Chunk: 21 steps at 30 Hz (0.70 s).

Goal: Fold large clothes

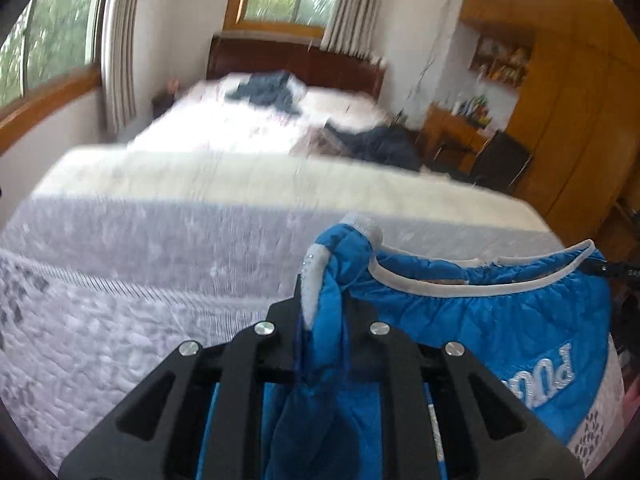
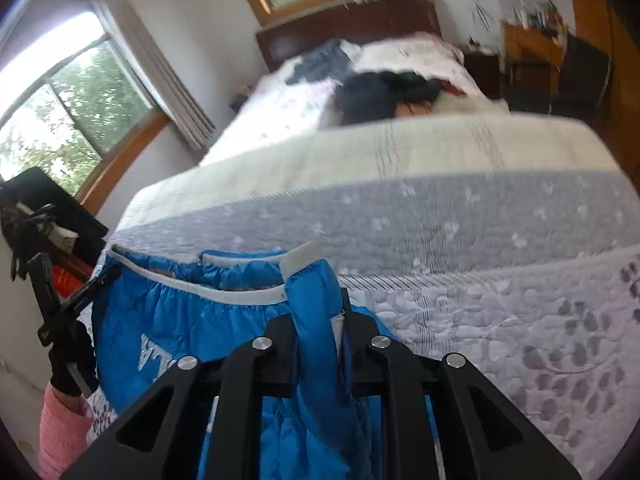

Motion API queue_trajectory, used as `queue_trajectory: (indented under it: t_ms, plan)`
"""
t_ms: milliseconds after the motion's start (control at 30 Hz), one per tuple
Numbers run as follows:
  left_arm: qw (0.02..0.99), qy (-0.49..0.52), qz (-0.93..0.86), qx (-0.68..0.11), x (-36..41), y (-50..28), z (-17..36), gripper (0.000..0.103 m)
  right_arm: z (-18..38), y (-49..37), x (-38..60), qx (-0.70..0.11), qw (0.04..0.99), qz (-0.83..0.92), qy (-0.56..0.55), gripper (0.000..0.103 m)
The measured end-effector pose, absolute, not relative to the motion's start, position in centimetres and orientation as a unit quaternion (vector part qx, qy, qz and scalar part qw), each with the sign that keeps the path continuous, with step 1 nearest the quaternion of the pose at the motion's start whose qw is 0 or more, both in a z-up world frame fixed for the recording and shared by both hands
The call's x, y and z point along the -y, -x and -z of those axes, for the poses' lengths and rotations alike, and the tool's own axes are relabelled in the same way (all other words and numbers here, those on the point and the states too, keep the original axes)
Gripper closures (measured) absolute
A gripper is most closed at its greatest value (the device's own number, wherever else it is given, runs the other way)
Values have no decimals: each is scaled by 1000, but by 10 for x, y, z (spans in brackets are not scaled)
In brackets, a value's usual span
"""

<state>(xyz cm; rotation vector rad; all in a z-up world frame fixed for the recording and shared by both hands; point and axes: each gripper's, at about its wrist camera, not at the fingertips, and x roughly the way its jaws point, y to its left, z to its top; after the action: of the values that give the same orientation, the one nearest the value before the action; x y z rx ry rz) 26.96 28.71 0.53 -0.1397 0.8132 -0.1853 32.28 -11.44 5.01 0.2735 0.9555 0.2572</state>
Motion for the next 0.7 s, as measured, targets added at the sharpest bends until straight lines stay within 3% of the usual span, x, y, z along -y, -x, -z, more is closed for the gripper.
queue_trajectory:
  t_ms: [267,400,533,700]
  plan:
    - [878,78,59,-469,-296,-300,48,77,23,-358,118,-510,842,-92,-146,86]
    - [873,79,54,-479,-299,-304,55,71,49,-360,122,-519,833,-88,-168,79]
    - [870,89,46,-482,-306,-303,49,62,43,-353,129,-514,832,-91,-187,72]
    - [877,118,53,-463,-323,-277,25,63,17,-324,141,-493,844,-106,-182,64]
